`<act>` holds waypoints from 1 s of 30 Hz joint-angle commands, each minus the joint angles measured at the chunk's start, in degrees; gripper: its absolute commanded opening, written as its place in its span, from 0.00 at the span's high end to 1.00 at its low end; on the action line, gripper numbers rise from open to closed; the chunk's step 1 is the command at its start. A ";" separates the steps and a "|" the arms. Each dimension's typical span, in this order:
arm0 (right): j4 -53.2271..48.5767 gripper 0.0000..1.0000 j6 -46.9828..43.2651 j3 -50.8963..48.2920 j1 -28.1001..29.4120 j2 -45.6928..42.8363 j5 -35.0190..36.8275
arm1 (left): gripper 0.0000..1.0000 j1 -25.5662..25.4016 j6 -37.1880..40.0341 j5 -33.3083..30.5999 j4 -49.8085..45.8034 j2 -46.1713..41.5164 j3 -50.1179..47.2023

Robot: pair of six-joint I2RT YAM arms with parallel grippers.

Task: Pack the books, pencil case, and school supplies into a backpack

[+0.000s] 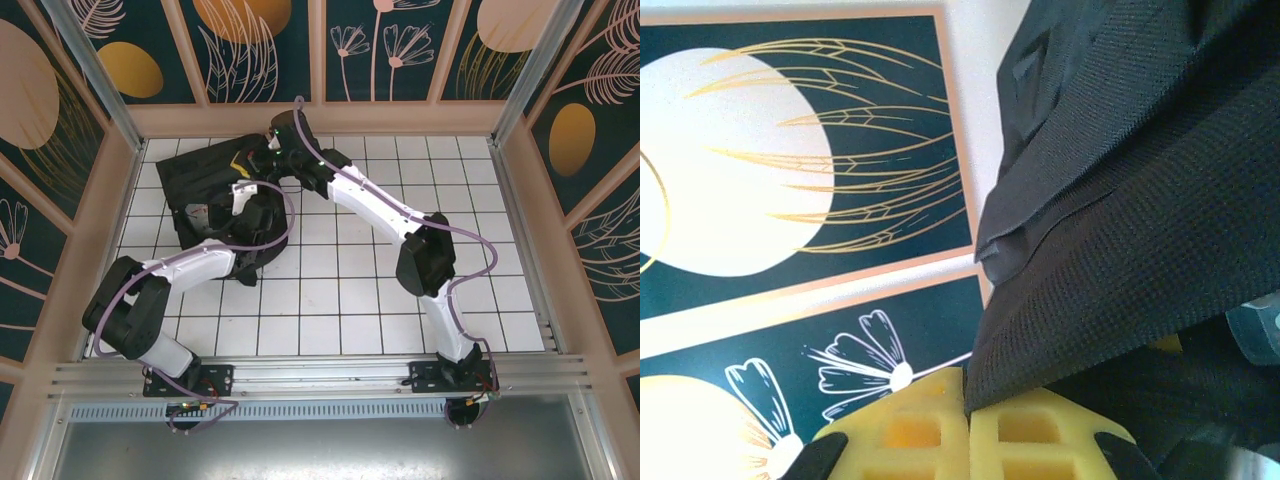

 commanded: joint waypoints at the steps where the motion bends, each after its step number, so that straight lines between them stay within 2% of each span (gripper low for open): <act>1: 5.16 1.00 -0.86 0.88 -0.11 -7.12 -3.60 | 0.06 1.14 -0.81 2.45 0.74 -2.56 1.22; 3: 4.45 1.00 -1.59 0.55 -0.92 -7.26 -3.60 | 0.05 1.14 -1.32 6.95 -0.37 -4.85 0.43; 7: 5.38 1.00 -2.53 -3.55 -2.63 -8.59 -3.72 | 0.07 0.85 -3.83 21.12 -4.82 -11.75 -1.51; 8: 5.92 1.00 -2.49 -4.81 -3.17 -8.82 -4.08 | 0.08 0.72 -3.20 26.28 -5.01 -13.93 -2.58; 10: 7.12 1.00 -2.69 -7.58 -4.08 -9.38 -5.02 | 0.02 -0.14 -1.34 39.12 -2.17 -20.79 -7.93; 12: 6.82 1.00 -3.75 -9.41 -5.08 -9.69 -5.57 | 0.01 -0.36 -3.80 41.91 -2.76 -25.62 -10.03; 15: 7.44 1.00 -5.05 -13.20 -6.30 -10.57 -6.23 | 0.02 -0.53 -6.10 42.67 -8.22 -29.17 -10.27; 21: 5.47 1.00 -9.99 -19.33 -7.64 -12.09 -5.47 | 0.02 -0.46 -12.61 44.97 -10.64 -39.07 -12.89; 23: 5.57 1.00 -11.07 -22.98 -8.57 -14.18 -3.81 | 0.02 -0.53 -17.07 41.53 -12.30 -42.18 -13.52; 27: 9.95 1.00 -11.15 -34.43 -11.58 -21.03 -1.14 | 0.02 -0.37 -26.57 30.66 -18.80 -46.37 -13.79; 30: 11.99 1.00 -12.08 -42.15 -13.68 -26.69 0.95 | 0.05 1.34 -29.09 29.57 -21.42 -45.14 -12.38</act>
